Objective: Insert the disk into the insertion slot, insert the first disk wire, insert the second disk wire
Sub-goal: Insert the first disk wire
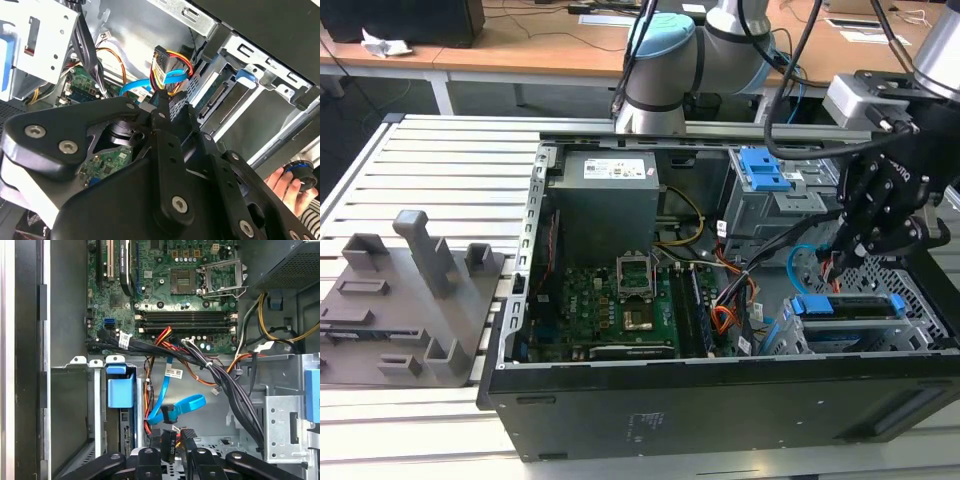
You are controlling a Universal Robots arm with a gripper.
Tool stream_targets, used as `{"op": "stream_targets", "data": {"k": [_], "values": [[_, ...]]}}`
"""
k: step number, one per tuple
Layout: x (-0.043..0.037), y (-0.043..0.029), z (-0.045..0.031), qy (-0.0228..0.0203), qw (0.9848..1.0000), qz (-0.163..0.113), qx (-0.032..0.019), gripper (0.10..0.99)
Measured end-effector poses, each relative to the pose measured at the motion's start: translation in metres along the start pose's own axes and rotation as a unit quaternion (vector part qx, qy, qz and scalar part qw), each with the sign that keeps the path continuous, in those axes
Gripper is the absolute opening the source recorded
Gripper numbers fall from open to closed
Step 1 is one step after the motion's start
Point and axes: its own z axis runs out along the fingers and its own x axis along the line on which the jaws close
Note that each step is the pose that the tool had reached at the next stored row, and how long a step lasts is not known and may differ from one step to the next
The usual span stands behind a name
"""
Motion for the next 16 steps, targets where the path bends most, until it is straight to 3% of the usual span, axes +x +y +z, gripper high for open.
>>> {"op": "stream_targets", "data": {"k": [3,6,7,9,13,16], "values": [[-0.0001,-0.0001,0.0026,0.0033,1.0000,0.000,0.0001,0.302],[-0.0001,-0.0001,0.0027,0.0036,1.0000,0.000,0.0001,0.302],[-0.0001,-0.0001,0.0028,0.0037,1.0000,0.000,0.0001,0.220],[-0.0001,-0.0001,0.0027,0.0040,1.0000,0.000,0.0001,0.169],[-0.0001,-0.0001,0.0027,0.0044,1.0000,0.000,0.0001,0.169],[0.0004,-0.0076,0.0025,0.0045,1.0000,0.000,-0.0003,0.169]]}}
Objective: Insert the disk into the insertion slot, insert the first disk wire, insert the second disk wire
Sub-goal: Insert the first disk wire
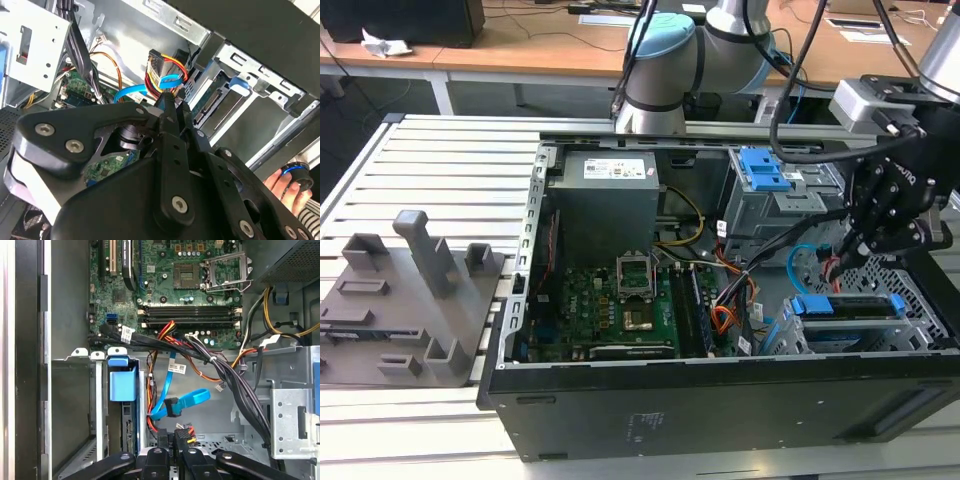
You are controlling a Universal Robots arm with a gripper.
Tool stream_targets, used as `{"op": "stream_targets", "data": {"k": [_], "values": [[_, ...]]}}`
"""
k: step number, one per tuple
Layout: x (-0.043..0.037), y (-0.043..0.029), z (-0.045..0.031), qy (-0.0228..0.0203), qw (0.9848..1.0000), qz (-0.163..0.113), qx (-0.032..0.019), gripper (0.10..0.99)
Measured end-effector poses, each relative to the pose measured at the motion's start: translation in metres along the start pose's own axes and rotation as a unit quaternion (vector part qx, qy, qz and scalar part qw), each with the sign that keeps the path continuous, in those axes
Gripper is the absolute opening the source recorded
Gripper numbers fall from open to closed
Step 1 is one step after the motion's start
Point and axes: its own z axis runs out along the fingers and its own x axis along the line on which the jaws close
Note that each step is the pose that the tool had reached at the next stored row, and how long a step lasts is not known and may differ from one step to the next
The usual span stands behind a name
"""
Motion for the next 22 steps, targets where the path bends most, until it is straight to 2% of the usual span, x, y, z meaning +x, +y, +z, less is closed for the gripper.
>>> {"op": "stream_targets", "data": {"k": [5,6,8,11,13,22], "values": [[0.0213,-0.0005,0.0008,0.0000,1.0000,0.000,0.0000,0.169],[0.0312,-0.0007,0.0013,0.0000,1.0000,0.000,0.0000,0.169],[0.0375,-0.0012,0.0021,0.0001,1.0000,0.000,0.0000,0.169],[0.0381,-0.0048,0.0042,0.0001,1.0000,0.000,-0.0002,0.169],[0.0353,-0.0051,0.0065,-0.0005,1.0000,0.000,-0.0002,0.169],[0.0350,-0.0075,0.0105,-0.0004,1.0000,0.000,-0.0002,0.169]]}}
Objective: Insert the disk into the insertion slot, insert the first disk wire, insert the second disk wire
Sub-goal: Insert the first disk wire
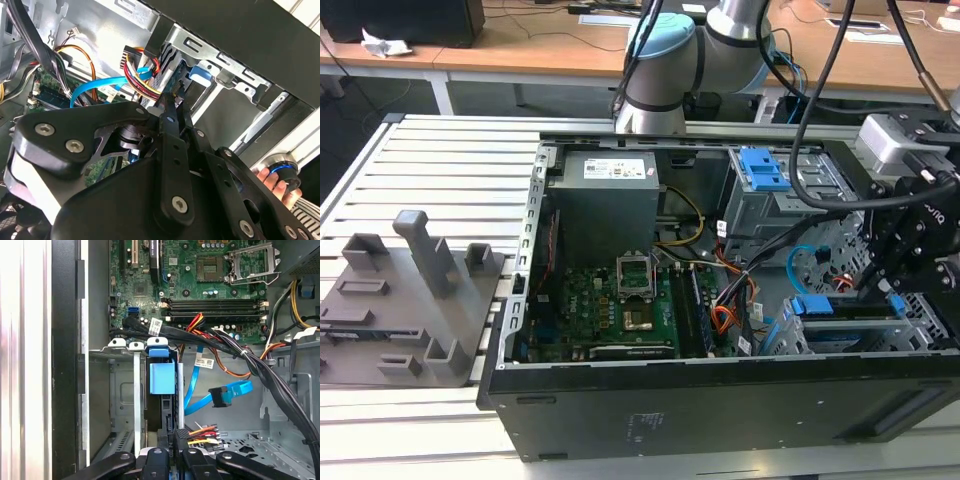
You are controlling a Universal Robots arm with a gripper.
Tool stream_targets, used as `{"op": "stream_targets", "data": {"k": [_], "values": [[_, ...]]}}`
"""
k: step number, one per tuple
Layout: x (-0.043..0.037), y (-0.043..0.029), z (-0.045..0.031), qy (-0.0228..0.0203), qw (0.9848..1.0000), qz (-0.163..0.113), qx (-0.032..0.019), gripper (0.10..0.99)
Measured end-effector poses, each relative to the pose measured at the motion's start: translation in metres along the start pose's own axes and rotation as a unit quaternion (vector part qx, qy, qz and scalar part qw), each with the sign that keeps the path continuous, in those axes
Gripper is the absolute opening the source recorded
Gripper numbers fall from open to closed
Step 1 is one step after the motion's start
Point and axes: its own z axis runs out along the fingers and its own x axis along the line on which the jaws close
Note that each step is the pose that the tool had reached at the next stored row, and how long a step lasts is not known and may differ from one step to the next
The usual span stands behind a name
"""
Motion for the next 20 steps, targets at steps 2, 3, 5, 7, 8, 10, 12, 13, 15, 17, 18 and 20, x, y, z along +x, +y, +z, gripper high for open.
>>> {"op": "stream_targets", "data": {"k": [2,3,5,7,8,10,12,13,15,17,18,20], "values": [[-0.0001,0.0000,0.0003,-0.0007,1.0000,0.000,0.0000,0.169],[-0.0001,0.0000,0.0003,-0.0007,1.0000,0.000,0.0000,0.169],[-0.0002,-0.0027,0.0005,-0.0010,1.0000,0.000,-0.0002,0.169],[-0.0001,-0.0032,0.0007,-0.0012,1.0000,0.000,-0.0003,0.169],[-0.0001,-0.0032,0.0008,-0.0013,1.0000,0.000,-0.0003,0.169],[-0.0001,-0.0033,0.0010,-0.0015,1.0000,0.000,-0.0003,0.169],[-0.0001,-0.0033,0.0012,-0.0018,1.0000,0.000,-0.0003,0.169],[-0.0002,-0.0033,0.0011,-0.0019,1.0000,0.000,-0.0003,0.169],[-0.0001,-0.0033,0.0007,-0.0021,1.0000,0.001,-0.0003,0.169],[-0.0002,-0.0033,0.0003,-0.0022,1.0000,0.002,-0.0004,0.169],[-0.0002,-0.0032,0.0002,-0.0022,1.0000,0.004,-0.0004,0.169],[-0.0002,-0.0027,0.0003,-0.0029,0.9998,0.019,-0.0009,0.169]]}}
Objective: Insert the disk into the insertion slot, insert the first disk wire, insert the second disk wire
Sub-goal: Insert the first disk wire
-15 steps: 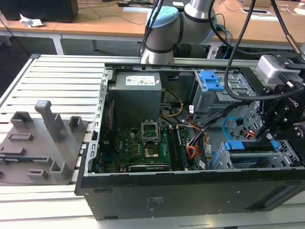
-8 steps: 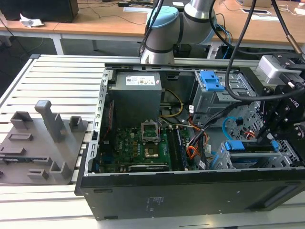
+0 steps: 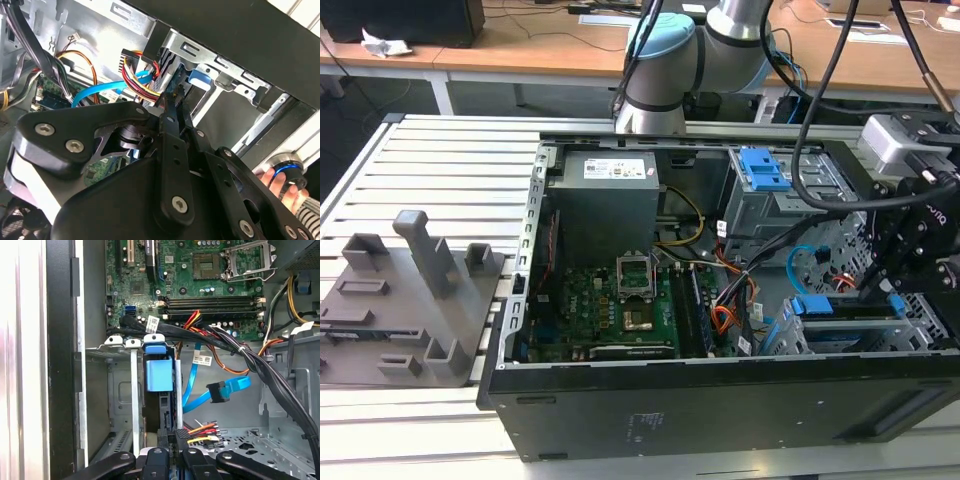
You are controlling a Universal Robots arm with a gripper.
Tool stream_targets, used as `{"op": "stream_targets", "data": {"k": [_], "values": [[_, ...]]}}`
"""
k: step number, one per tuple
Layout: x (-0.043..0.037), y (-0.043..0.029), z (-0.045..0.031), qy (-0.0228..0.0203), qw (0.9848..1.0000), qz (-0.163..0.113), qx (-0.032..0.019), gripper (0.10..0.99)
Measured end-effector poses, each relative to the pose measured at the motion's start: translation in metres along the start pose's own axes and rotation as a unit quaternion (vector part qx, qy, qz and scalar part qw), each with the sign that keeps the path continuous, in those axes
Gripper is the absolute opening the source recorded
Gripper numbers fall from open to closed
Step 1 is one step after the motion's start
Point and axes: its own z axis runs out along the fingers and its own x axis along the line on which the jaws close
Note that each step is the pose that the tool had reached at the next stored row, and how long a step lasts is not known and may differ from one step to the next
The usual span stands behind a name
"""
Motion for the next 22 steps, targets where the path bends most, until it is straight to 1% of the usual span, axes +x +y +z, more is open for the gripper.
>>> {"op": "stream_targets", "data": {"k": [1,3,6,16,19,20,21,22], "values": [[0.0000,0.0001,-0.0002,-0.0002,1.0000,0.007,-0.0002,0.169],[0.0002,0.0001,-0.0001,-0.0015,1.0000,0.007,-0.0003,0.169],[0.0009,0.0000,0.0010,-0.0021,1.0000,0.007,-0.0003,0.169],[0.0017,-0.0002,0.0057,-0.0020,1.0000,0.005,-0.0002,0.169],[0.0017,-0.0002,0.0060,-0.0022,1.0000,0.005,-0.0003,0.169],[0.0016,-0.0001,0.0069,-0.0031,1.0000,0.005,-0.0005,0.180],[0.0017,-0.0002,0.0067,-0.0028,1.0000,0.005,-0.0004,0.180],[0.0018,-0.0001,0.0047,-0.0020,1.0000,0.005,-0.0002,0.247]]}}
